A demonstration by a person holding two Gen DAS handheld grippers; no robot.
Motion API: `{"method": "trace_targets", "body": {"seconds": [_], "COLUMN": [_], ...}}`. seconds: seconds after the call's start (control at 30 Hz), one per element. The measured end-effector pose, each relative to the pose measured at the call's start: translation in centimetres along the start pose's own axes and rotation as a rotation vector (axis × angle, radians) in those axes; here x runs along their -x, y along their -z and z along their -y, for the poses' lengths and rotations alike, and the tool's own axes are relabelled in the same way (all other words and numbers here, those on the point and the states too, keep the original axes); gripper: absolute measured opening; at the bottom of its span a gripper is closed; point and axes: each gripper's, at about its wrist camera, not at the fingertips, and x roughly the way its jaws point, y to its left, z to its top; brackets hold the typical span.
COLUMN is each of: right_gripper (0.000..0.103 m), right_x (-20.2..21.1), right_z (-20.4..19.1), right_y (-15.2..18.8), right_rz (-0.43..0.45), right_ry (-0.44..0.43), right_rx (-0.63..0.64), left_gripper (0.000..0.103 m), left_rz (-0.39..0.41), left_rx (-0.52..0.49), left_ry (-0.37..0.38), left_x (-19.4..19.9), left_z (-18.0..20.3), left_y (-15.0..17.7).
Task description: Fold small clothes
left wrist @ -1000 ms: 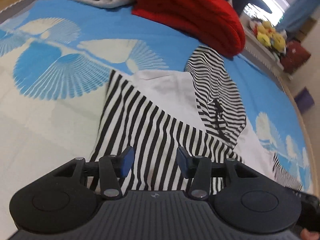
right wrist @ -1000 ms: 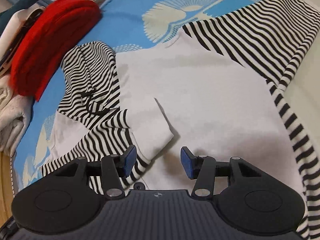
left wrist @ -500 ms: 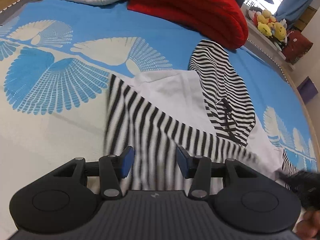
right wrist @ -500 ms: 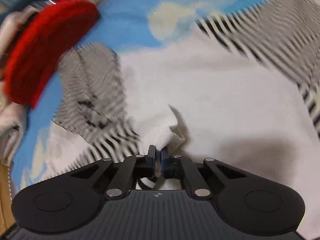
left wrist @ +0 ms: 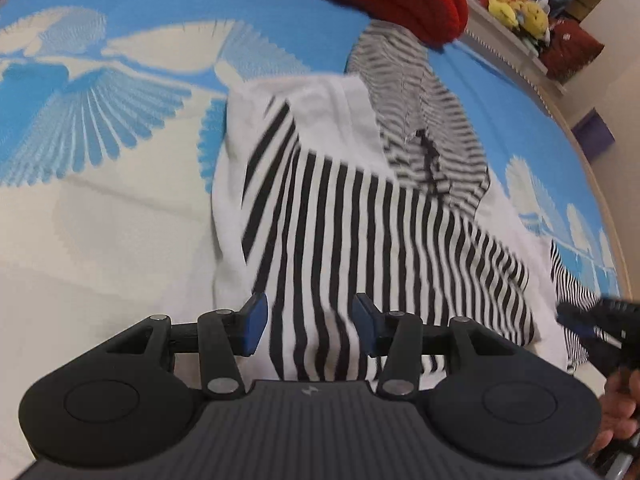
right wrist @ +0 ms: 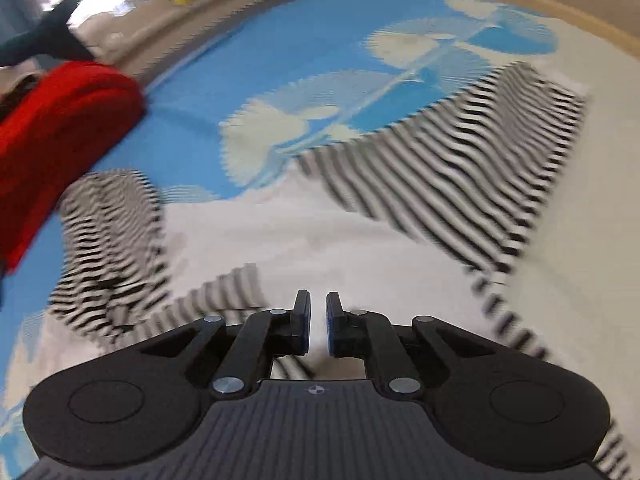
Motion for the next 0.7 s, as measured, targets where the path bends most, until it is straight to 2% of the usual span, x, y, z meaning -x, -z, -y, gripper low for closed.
{"method": "trace_targets", "body": {"seconds": [0.07, 0.1, 0.2, 0.27, 0.3, 0.4, 0.47, 0.5, 0.57, 0.7], "right_gripper": [0.012, 0.013, 0.016, 0.018, 0.018, 0.019, 0.019, 0.019, 0.02, 0.027], "right_x": [-1.0, -1.8, -3.8, -3.6, -3.4, -2.4, -1.8, -1.5, -0.9, 0.8], "right_z": [0.2, 0.4, 1.5, 1.8, 1.5, 1.8, 2.5, 2.8, 4.2, 7.9], "right_y": [0.4, 0.6, 1.2, 0.8, 0.6, -0.3, -1.3, -1.7, -3.1, -6.6], "right_rz": [-0.077, -0.124, -0.233, -0.231, -0.225, -0.187, -0.166, -0.154, -0.122, -0.027], "right_ry": [-0.069, -0.061, 0.088, 0.055, 0.039, 0.027, 0.026, 0.028, 0.026, 0.031], "right_rx": [-0.022, -0.038, -0.04, -0.072, -0.056, -0.024, -0.023, -0.022, -0.027, -0.033], "left_gripper": [0.042, 0.034, 0.032, 0.034, 0.034, 0.034, 0.037, 0.042, 0.047, 0.049], "left_rz": [-0.069, -0.076, -0.044, 0.002, -0.001, -0.092, -0.079, -0.065, -0.036, -0.022], "left_rx": [-0.037, -0.054, -0.077, -0.066, -0.068, -0.06, -0.077, -0.086, -0.098, -0.123], "left_ry": [-0.069, -0.105, -0.121, -0.067, -0.042, -0.066, -0.075, -0.072, -0.054, -0.046], "left_x": [-1.5, -1.9, -1.0, 0.0, -0.1, -2.2, -2.1, -1.8, -1.0, -0.5], "left_z": [-0.5, -0.7, -0.3, 0.1, 0.2, 0.1, 0.7, 1.0, 1.8, 3.1], "left_y": [0.7, 1.0, 0.8, 0.6, 0.7, 1.6, 1.6, 1.5, 1.4, 1.5]}}
